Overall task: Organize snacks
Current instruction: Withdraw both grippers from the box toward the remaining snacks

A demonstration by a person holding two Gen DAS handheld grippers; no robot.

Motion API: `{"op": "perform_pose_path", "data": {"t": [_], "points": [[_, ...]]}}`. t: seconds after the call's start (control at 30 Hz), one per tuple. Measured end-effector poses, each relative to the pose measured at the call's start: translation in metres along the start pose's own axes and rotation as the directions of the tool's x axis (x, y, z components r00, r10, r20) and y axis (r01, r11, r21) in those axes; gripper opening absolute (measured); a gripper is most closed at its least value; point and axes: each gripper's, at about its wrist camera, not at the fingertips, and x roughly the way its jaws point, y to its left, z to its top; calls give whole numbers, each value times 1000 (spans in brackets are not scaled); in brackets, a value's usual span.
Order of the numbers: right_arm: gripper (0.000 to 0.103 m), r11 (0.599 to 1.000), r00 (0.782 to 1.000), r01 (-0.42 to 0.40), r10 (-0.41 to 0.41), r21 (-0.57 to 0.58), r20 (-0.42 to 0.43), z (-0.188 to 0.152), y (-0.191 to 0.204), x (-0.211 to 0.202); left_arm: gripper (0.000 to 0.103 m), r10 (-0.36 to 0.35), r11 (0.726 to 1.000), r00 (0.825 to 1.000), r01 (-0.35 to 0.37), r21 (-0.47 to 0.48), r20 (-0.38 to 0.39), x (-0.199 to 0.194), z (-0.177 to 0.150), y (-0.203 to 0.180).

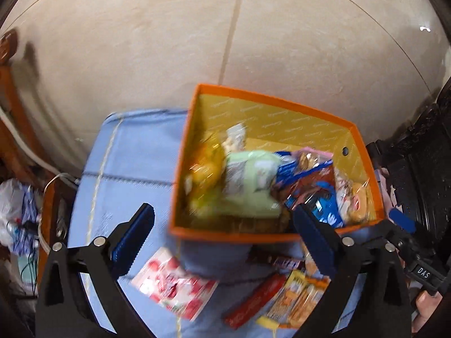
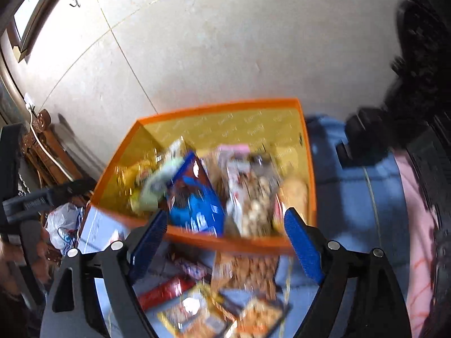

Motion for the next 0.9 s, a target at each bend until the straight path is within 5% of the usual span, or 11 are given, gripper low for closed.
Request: {"op": "perform_pose_path", "data": {"t": [0.27, 0.47, 0.67, 0.9], "points": [[89, 998, 997, 40, -35, 56, -72, -61, -25, -34, 97, 1, 995, 998, -7, -104, -58, -26, -54, 40], [93, 996, 990, 59, -50, 65, -131, -103, -30, -46, 97, -23, 996, 992, 12, -90, -121, -35, -110, 33], [93, 990, 977, 59, -30, 129, -210, -137, -40, -41, 97, -4, 988, 976, 37, 149, -217, -22, -180, -17], [93, 990, 965, 54, -19, 128, -261, -160, -39, -41, 97, 29, 907, 953, 101, 409, -300, -3, -251, -81]]}}
